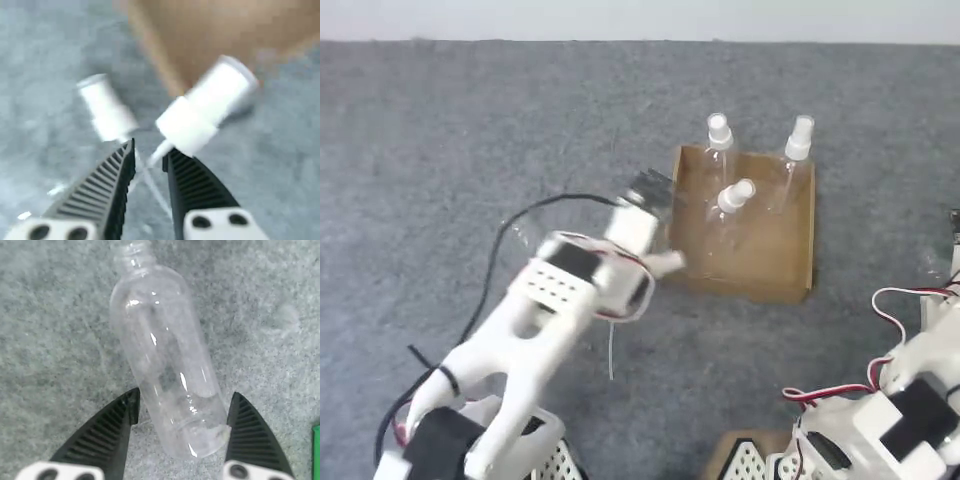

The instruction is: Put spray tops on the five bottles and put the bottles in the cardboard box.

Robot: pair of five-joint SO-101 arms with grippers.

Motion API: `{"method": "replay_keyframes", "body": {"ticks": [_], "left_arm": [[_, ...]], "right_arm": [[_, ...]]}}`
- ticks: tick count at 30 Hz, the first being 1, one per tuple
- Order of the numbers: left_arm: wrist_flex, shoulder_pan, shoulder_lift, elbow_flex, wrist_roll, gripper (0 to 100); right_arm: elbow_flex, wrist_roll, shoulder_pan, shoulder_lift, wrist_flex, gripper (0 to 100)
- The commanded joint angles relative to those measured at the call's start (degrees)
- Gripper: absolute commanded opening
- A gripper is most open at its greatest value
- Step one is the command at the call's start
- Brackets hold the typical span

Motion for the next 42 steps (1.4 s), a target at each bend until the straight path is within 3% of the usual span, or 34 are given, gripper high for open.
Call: {"method": "replay_keyframes", "body": {"ticks": [1,7,11,16,23,34,42], "left_arm": [[-4.84,-7.74,-1.41,-0.48,-0.62,8],[-10.55,-10.90,4.57,-2.07,1.58,8],[-11.08,-11.08,10.29,-3.65,5.89,8],[-10.73,-13.54,12.13,-6.46,5.36,8],[-7.38,-8.79,10.73,-12.70,3.34,17],[-11.87,-6.77,25.93,-14.73,3.34,15],[-8.35,-7.21,26.99,-17.19,3.25,10]], "right_arm": [[-2.46,0.79,0.22,-1.01,-0.48,23.8],[-2.81,0.79,-0.04,-1.10,2.51,23.8],[-2.73,0.79,-1.01,-1.10,2.95,23.8],[-2.73,0.79,-1.01,-1.10,2.95,23.8],[-2.64,0.79,-2.33,-1.10,2.95,23.8],[-2.55,0.79,-2.86,-1.10,3.03,23.8],[-2.55,0.79,-2.59,-1.10,3.03,23.8]]}}
